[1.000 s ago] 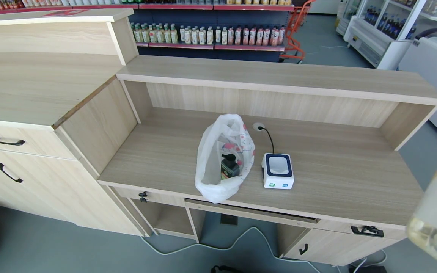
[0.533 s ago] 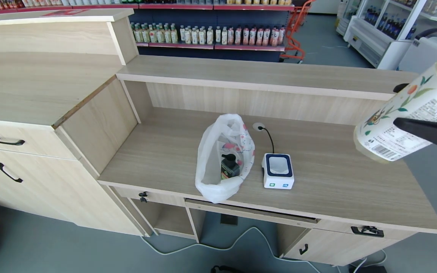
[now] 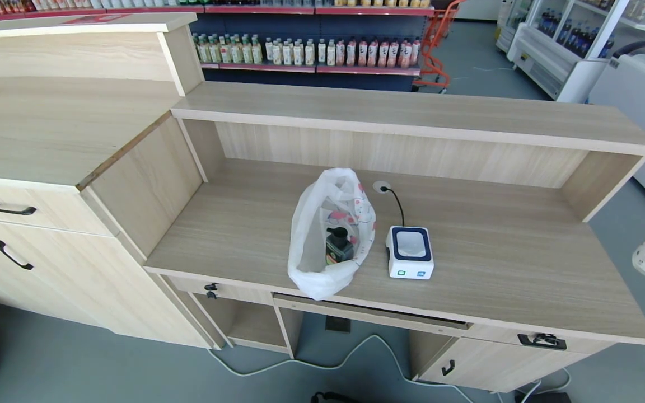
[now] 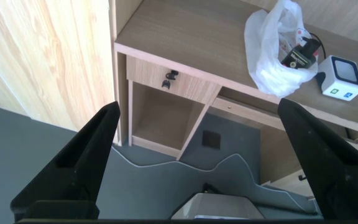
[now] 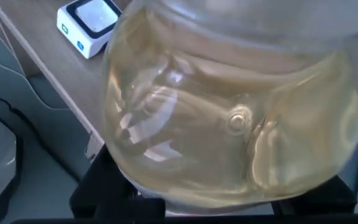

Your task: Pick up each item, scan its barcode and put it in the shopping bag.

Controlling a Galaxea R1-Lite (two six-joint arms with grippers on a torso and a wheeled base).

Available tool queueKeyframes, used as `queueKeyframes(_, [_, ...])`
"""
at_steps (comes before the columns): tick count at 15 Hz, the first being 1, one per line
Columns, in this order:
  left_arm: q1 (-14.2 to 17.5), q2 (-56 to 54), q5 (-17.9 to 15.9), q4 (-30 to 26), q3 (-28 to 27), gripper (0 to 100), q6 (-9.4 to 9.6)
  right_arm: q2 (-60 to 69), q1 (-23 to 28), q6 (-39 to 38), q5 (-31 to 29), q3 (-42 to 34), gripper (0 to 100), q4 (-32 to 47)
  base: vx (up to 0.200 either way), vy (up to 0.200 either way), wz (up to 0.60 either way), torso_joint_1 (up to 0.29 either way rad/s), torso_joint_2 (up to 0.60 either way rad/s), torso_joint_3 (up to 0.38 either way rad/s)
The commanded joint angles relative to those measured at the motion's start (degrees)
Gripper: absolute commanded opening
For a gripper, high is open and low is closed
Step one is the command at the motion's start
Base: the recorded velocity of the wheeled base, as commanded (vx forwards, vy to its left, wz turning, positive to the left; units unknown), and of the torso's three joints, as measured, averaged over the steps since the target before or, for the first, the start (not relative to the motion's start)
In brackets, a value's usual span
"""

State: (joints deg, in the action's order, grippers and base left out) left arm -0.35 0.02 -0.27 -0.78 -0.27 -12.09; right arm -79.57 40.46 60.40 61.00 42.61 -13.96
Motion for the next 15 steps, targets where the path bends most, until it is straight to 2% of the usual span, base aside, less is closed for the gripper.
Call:
queueKeyframes(1, [0.00, -0.02, 0.00, -0.01, 0.00, 100, -0.04, -1.73, 3.13, 3.14, 0.08, 0.28, 0, 0.16, 0.000, 0.000, 0.00, 0.000, 0.00, 0.000])
queueKeyframes(3, [0.00, -0.02, 0.00, -0.01, 0.00, 100, -0.04, -2.79, 4.36, 6.48, -0.36, 0.20, 0, 0.60, 0.000, 0.000, 0.00, 0.000, 0.00, 0.000])
queueKeyframes(4, [0.00, -0.02, 0.00, -0.01, 0.00, 100, -0.04, -3.58, 4.10, 7.45, -2.73, 0.55, 0, 1.21, 0.000, 0.000, 0.00, 0.000, 0.00, 0.000])
queueKeyframes(5, [0.00, -0.02, 0.00, -0.01, 0.00, 100, -0.04, -3.58, 3.48, 8.50, -8.27, 1.16, 0, 0.51, 0.000, 0.000, 0.60, 0.002, 0.00, 0.007])
queueKeyframes(6, [0.00, -0.02, 0.00, -0.01, 0.00, 100, -0.04, -3.14, 2.87, 10.96, -10.90, 2.04, 0, -1.69, 0.000, 0.000, 0.60, 0.007, 0.00, 0.002])
queueKeyframes(11, [0.00, -0.02, 0.00, -0.01, 0.00, 100, -0.04, -12.19, -10.40, 11.05, -11.26, 2.22, 0, -24.27, 0.000, 0.000, 0.60, 0.001, 0.00, 0.001])
queueKeyframes(13, [0.00, -0.02, 0.00, -0.01, 0.00, 100, -0.04, -18.34, -14.88, 11.14, -10.99, 2.48, 0, -29.64, 0.000, 0.000, 0.60, -0.005, 0.00, 0.007])
queueKeyframes(15, [0.00, -0.02, 0.00, -0.01, 0.00, 100, -0.04, -24.41, -19.02, 11.14, -10.99, 3.45, 0, -33.68, 0.000, 0.000, 0.00, 0.000, 0.00, 0.000])
